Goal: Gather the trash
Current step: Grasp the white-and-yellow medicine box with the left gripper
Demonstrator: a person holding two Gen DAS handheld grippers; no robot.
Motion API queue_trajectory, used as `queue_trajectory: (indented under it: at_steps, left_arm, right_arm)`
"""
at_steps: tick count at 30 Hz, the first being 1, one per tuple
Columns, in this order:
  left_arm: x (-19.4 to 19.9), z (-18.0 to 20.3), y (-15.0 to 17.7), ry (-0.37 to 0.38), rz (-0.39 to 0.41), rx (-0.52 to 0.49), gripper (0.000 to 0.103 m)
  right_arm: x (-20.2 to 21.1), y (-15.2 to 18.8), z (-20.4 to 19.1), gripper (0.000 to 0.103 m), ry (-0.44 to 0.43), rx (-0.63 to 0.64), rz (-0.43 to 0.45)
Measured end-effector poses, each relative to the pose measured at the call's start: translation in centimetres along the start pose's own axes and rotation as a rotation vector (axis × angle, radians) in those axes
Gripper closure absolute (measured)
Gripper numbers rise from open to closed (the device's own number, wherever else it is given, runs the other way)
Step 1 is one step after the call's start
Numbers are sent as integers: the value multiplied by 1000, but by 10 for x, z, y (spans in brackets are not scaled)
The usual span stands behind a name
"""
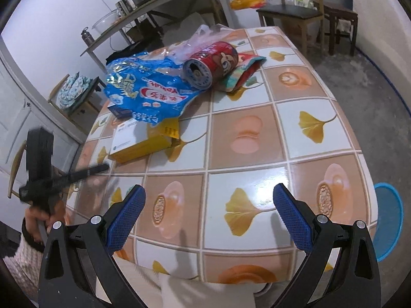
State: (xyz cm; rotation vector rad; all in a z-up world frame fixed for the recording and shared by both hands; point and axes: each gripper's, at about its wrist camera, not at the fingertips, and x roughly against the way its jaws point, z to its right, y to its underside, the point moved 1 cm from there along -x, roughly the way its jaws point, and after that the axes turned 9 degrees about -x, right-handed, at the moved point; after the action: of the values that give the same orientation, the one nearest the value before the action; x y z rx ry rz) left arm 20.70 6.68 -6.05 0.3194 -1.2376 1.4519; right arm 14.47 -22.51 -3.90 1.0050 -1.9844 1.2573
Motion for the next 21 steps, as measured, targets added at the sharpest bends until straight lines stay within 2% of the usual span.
queue_trajectory:
  at_steps: [2,3,4,5,7,9,12,14,17,19,21]
  left_arm:
    - [8,13,5,12,11,-55,84]
    - [15,21,5,-1,40,-119,82]
    - [20,28,1,-27,67,-186,68]
    - [24,35,-4,-59,93,-252,46]
    - [27,49,-16,-87,133,-386,26]
    - [19,59,-31,-115,138,-536,21]
    - [-4,60,-57,-174,81,-674,19]
    - [-15,55,-70,-180,47,-711,19]
    - [-43,48,-83,-150,-65,-751,19]
    - [-57,44,-83,-160,-122,-781,19]
    - [-61,46,-81,-189,-117,-825,20]
  right_arm:
    - [2,1,-1,8,-3,-2,3]
    - [4,2,-1,8,-5,-2,2]
    - [4,2,-1,8,-5,-3,1]
    - [5,3,-1,8,-4,-3,-1]
    - [6,4,0,8,-3,-4,-4]
    - [6,4,1,8,-5,-10,-7]
    - [6,4,3,8,-9,-20,-6]
    - [4,5,6,8,-11,-27,-10]
    - [-2,6,12,8,-8,-40,-28]
    - [-6,6,16,8,-10,-52,-40]
    - [-9,6,19,8,-11,-61,-46]
